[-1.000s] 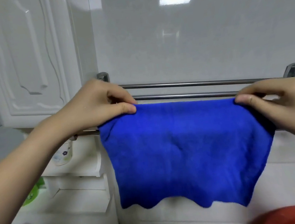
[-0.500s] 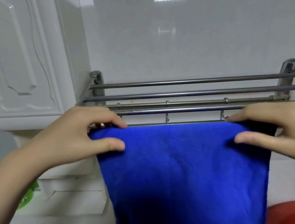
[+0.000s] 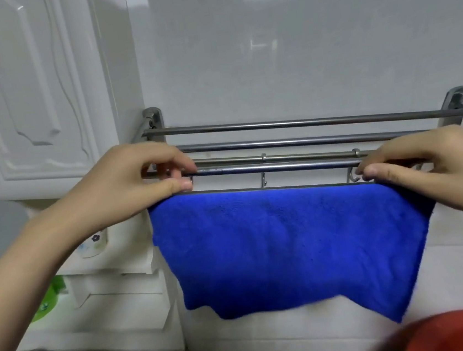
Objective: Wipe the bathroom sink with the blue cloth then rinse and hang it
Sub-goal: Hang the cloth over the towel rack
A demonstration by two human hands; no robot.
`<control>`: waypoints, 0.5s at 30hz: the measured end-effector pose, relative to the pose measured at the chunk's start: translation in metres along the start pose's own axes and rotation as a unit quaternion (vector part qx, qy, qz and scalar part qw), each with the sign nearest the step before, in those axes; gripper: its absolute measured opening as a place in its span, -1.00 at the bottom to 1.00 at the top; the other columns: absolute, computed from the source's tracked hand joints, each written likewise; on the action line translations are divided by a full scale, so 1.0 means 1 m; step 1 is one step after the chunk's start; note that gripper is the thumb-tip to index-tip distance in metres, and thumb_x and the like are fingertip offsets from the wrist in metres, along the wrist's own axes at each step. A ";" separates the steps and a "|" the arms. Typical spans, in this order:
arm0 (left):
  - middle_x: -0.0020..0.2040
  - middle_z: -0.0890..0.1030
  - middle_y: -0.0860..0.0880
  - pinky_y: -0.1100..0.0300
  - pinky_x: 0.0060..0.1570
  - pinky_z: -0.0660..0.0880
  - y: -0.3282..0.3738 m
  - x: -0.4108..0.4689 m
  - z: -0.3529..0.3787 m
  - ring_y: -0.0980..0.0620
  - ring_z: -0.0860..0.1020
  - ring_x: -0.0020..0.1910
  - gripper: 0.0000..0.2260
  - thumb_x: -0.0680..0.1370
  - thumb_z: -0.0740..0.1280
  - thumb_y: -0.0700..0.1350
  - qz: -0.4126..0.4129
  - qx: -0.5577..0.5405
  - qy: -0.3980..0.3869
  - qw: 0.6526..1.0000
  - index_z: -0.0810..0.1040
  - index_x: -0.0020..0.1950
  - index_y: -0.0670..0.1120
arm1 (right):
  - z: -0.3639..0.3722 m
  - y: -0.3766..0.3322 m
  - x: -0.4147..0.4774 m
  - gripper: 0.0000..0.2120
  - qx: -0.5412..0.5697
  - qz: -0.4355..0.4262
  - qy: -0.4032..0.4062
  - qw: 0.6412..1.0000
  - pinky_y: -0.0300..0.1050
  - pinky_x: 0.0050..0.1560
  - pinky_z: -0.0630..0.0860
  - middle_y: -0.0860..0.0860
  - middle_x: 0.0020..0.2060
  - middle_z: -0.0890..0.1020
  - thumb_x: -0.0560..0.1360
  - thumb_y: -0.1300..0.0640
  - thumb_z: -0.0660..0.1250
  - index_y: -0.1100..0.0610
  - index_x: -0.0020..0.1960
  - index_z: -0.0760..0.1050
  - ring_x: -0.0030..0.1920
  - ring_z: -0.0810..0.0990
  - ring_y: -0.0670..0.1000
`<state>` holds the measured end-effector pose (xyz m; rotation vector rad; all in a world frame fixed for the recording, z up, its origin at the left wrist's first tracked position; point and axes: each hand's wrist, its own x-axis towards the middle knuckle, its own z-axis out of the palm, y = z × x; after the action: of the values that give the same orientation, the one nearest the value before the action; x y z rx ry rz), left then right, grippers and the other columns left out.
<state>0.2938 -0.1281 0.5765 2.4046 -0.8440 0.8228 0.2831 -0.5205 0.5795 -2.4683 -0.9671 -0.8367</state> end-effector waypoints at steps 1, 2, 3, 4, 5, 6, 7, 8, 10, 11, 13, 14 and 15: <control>-0.14 0.67 0.20 0.37 -0.11 0.43 -0.002 -0.006 0.001 0.16 0.59 -0.08 -0.90 0.42 0.45 0.12 -0.006 -0.018 0.000 1.000 0.68 -0.11 0.18 | 0.000 -0.003 -0.004 -0.87 0.006 -0.008 0.012 1.000 -0.47 -0.09 0.47 -0.30 -0.08 0.68 0.54 -0.14 0.34 -0.16 -0.04 0.64 -0.07 0.65 -0.25; -0.14 0.68 0.19 0.34 -0.10 0.44 -0.002 -0.012 0.002 0.15 0.60 -0.09 -0.85 0.39 0.42 0.18 -0.011 -0.031 -0.001 0.999 0.68 -0.13 0.17 | 0.002 -0.006 -0.008 -0.85 0.010 -0.020 0.017 1.000 -0.49 -0.06 0.45 -0.29 -0.05 0.67 0.53 -0.13 0.34 -0.14 -0.01 0.65 -0.05 0.64 -0.26; -0.13 0.67 0.19 0.35 -0.09 0.44 -0.001 -0.018 0.004 0.14 0.60 -0.09 -0.83 0.36 0.42 0.21 -0.011 -0.035 -0.002 0.999 0.68 -0.15 0.18 | 0.006 -0.009 -0.012 -0.82 0.007 -0.034 0.016 0.999 -0.48 -0.04 0.45 -0.28 -0.05 0.67 0.51 -0.14 0.36 -0.12 0.01 0.66 -0.04 0.64 -0.25; -0.13 0.67 0.19 0.36 -0.10 0.44 0.000 -0.022 0.007 0.14 0.60 -0.10 -0.86 0.34 0.46 0.19 -0.004 -0.027 0.004 1.000 0.69 -0.16 0.20 | 0.010 -0.010 -0.015 -0.79 -0.003 -0.045 0.015 0.999 -0.43 -0.03 0.47 -0.25 -0.07 0.68 0.48 -0.14 0.40 -0.08 0.03 0.67 -0.05 0.64 -0.23; -0.14 0.66 0.18 0.35 -0.12 0.44 0.002 -0.025 0.008 0.14 0.59 -0.12 -0.89 0.34 0.50 0.12 0.001 -0.019 0.013 1.000 0.68 -0.16 0.22 | 0.014 -0.011 -0.018 -0.78 -0.016 -0.050 0.020 0.998 -0.34 -0.03 0.49 -0.23 -0.10 0.68 0.45 -0.11 0.43 -0.04 0.03 0.67 -0.05 0.64 -0.21; -0.15 0.65 0.18 0.36 -0.14 0.43 0.003 -0.026 0.009 0.15 0.59 -0.14 -0.87 0.34 0.53 0.03 0.003 -0.014 0.025 1.000 0.67 -0.15 0.20 | 0.017 -0.011 -0.020 -0.78 -0.022 -0.049 0.032 0.998 -0.28 -0.03 0.50 -0.21 -0.11 0.68 0.43 -0.06 0.44 0.00 0.01 0.68 -0.06 0.64 -0.20; -0.17 0.65 0.20 0.40 -0.19 0.42 0.004 -0.025 0.009 0.19 0.58 -0.16 -0.86 0.36 0.56 -0.05 0.000 -0.014 0.034 0.999 0.68 -0.17 0.17 | 0.019 -0.011 -0.020 -0.81 -0.023 -0.044 0.048 0.998 -0.27 -0.04 0.50 -0.19 -0.12 0.69 0.42 -0.02 0.44 0.03 -0.02 0.69 -0.07 0.64 -0.20; -0.18 0.65 0.21 0.46 -0.26 0.39 0.004 -0.023 0.008 0.23 0.58 -0.18 -0.85 0.39 0.57 -0.12 -0.003 -0.008 0.041 0.999 0.69 -0.20 0.13 | 0.020 -0.010 -0.019 -0.84 -0.020 -0.039 0.062 0.997 -0.31 -0.04 0.50 -0.18 -0.14 0.69 0.43 0.01 0.45 0.05 -0.05 0.70 -0.08 0.64 -0.21; -0.20 0.65 0.22 0.49 -0.29 0.36 0.003 -0.013 0.004 0.23 0.57 -0.20 -0.82 0.43 0.52 -0.19 -0.015 0.013 0.054 0.998 0.69 -0.23 0.11 | 0.018 -0.011 -0.015 -0.89 -0.005 -0.019 0.095 0.995 -0.46 -0.07 0.44 -0.23 -0.18 0.69 0.47 0.02 0.48 0.06 -0.11 0.71 -0.11 0.63 -0.26; -0.20 0.65 0.22 0.44 -0.26 0.37 0.002 -0.007 0.001 0.18 0.58 -0.19 -0.80 0.44 0.50 -0.17 -0.023 0.019 0.060 0.998 0.67 -0.24 0.15 | 0.017 -0.010 -0.011 -0.91 0.008 -0.003 0.113 0.994 -0.51 -0.08 0.41 -0.28 -0.20 0.69 0.48 0.02 0.47 0.03 -0.13 0.70 -0.12 0.62 -0.28; -0.21 0.66 0.24 0.36 -0.20 0.41 0.000 0.001 -0.003 0.15 0.58 -0.16 -0.79 0.44 0.49 -0.10 -0.040 0.024 0.047 0.998 0.64 -0.27 0.23 | 0.014 -0.009 -0.005 -0.92 0.038 0.030 0.120 0.992 -0.54 -0.11 0.40 -0.33 -0.19 0.68 0.46 -0.01 0.41 -0.12 -0.16 0.67 -0.12 0.62 -0.32; -0.22 0.65 0.27 0.35 -0.16 0.42 0.000 0.003 -0.004 0.19 0.58 -0.14 -0.82 0.44 0.47 -0.03 -0.052 0.023 0.026 0.998 0.64 -0.29 0.25 | 0.014 -0.006 -0.002 -0.92 0.041 0.042 0.101 0.993 -0.52 -0.13 0.42 -0.35 -0.18 0.67 0.45 -0.04 0.40 -0.15 -0.19 0.67 -0.12 0.62 -0.32; -0.22 0.65 0.29 0.31 -0.13 0.45 0.001 0.002 -0.003 0.22 0.57 -0.13 -0.88 0.43 0.45 0.05 -0.059 0.025 0.002 0.998 0.65 -0.30 0.25 | 0.014 -0.004 0.000 -0.92 0.035 0.053 0.067 0.996 -0.46 -0.14 0.45 -0.34 -0.19 0.68 0.45 -0.08 0.38 -0.18 -0.16 0.66 -0.11 0.63 -0.29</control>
<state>0.2937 -0.1274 0.5807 2.4682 -0.6811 0.8108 0.2862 -0.5105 0.5696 -2.3483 -0.7984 -0.9060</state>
